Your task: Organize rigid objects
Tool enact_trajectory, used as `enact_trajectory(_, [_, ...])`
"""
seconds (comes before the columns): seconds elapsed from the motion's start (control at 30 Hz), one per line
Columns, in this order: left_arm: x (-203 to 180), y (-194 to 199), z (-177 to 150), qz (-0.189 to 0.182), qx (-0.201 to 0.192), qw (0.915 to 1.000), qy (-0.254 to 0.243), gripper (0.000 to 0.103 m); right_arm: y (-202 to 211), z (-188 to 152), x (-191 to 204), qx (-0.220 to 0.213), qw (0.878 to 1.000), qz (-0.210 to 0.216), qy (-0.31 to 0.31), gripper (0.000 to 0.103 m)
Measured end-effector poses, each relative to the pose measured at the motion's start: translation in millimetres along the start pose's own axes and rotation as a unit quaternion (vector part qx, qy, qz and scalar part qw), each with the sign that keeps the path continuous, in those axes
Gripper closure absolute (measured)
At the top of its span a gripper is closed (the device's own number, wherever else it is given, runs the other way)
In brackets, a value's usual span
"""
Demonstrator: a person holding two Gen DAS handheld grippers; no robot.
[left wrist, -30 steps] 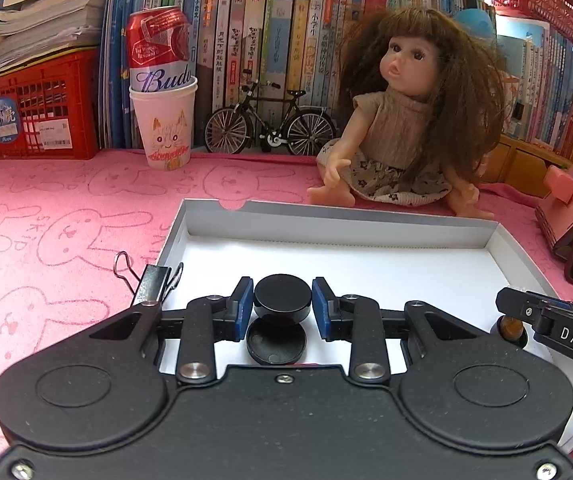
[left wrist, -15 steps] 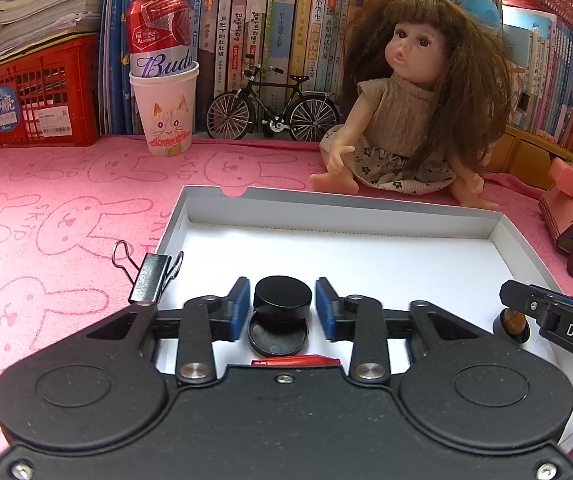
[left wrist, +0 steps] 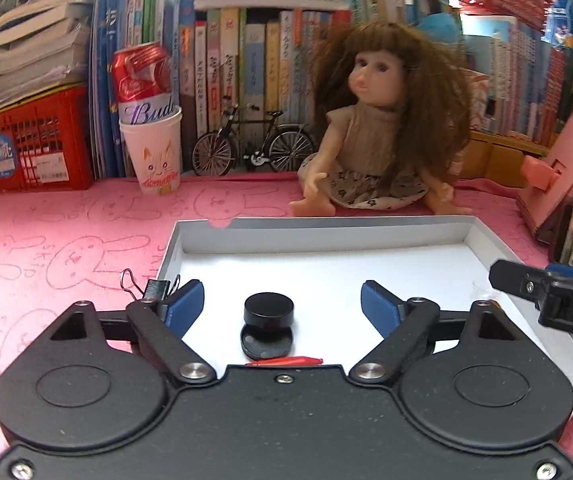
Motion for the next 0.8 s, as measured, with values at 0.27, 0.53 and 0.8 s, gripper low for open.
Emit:
enact_trajectory(0.27, [-2.6, 24.7, -3.4, -0.011, -0.012, 0.9998, -0.008, 0.016, 19.7, 3.4, 1.1, -0.012, 1.0, -0.012, 0.003, 0.008])
enact_trajectory(0.53, [1.0, 43.8, -12.4, -0.009, -0.015, 0.9998, -0.006, 0.015, 34.2, -1.9, 3.4, -0.019, 0.999, -0.018, 0.02, 0.0])
enact_trajectory(0.8, [3.4, 70.8, -22.9, -0.011, -0.023, 0.9997, 0.005, 0.015, 54.2, -10.9, 5.8, -0.019, 0.998, -0.044, 0.04, 0.0])
Point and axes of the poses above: each gripper's, at about its wrist camera, not at the fingertips, and y roughly against the way its jaws point, x to its left, z to its top, the point moved 6 cm from there along -y, roughly the way its jaws point, and after that the axes turned 9 degrees about y, right-handed, at the moved point
